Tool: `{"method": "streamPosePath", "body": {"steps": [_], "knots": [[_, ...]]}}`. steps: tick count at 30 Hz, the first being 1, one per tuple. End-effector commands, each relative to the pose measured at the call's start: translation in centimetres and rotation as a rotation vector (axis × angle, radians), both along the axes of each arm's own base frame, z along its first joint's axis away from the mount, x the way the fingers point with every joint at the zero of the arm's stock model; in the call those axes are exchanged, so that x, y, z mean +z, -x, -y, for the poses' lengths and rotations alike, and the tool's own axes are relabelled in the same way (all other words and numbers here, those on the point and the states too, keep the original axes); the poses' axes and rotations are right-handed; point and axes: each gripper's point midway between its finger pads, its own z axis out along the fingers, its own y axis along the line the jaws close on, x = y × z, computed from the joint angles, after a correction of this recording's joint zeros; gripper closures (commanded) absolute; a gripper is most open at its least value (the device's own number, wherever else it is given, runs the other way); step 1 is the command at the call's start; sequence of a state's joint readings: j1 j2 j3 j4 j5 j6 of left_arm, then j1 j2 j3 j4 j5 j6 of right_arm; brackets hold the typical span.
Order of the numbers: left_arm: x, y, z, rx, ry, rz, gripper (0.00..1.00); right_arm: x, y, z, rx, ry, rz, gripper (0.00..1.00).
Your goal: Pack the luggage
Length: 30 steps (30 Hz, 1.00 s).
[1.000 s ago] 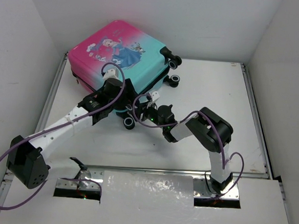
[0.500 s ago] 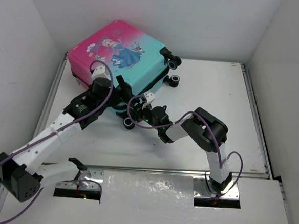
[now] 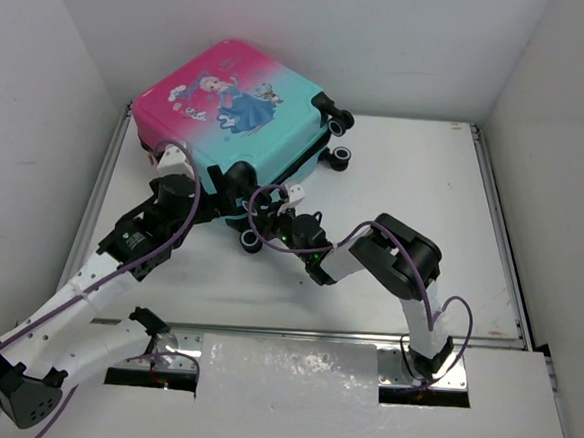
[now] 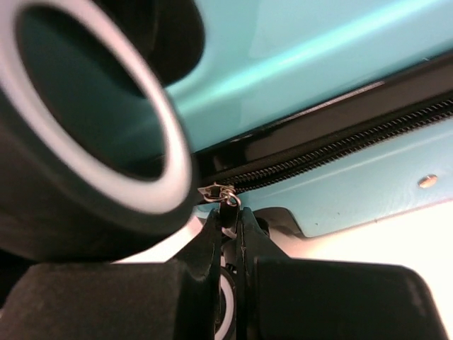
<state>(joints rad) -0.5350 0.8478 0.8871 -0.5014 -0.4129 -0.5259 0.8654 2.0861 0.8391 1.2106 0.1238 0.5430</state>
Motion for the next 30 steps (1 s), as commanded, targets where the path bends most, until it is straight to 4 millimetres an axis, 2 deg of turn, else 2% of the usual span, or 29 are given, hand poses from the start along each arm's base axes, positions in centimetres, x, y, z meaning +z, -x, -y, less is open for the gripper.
{"method": "streamPosePath", "body": {"steps": [1, 4, 11, 16, 20, 21, 22, 25, 30], "knots": [[0.5, -0.4, -0.5, 0.015, -0.010, 0.039, 0.00, 7.0, -4.1, 3.4, -0.260, -0.227, 0.151, 1.00], [0.3, -0.4, -0.3, 0.006, -0.005, 0.036, 0.00, 6.8, -4.9, 5.8, -0.390, -0.232, 0.144, 1.00], [1.5, -0.8, 1.1, -0.004, 0.087, 0.030, 0.00, 6.5, -5.8, 7.2, -0.471, -0.202, 0.138, 1.00], [0.7, -1.7, 4.3, -0.022, 0.248, -0.063, 0.00, 5.1, -7.1, 8.9, -0.593, -0.139, 0.075, 1.00], [-0.7, -2.9, 5.9, 0.039, 0.317, -0.165, 0.00, 5.2, -7.2, 10.1, -0.648, -0.136, 0.066, 1.00], [-0.8, -3.1, 5.9, 0.093, 0.358, -0.178, 0.00, 5.3, -7.0, 9.7, -0.616, -0.144, 0.071, 1.00], [-1.1, -3.2, 5.9, 0.125, 0.364, -0.192, 0.00, 6.6, -6.7, 9.0, -0.565, -0.195, 0.110, 1.00], [-2.0, -3.5, 5.8, 0.211, 0.366, -0.245, 0.00, 8.1, -5.9, 6.2, -0.388, -0.187, 0.204, 1.00], [-2.3, -4.8, 7.1, 0.230, 0.401, -0.271, 0.00, 8.0, -5.0, 3.4, -0.233, -0.163, 0.256, 1.00]]}}
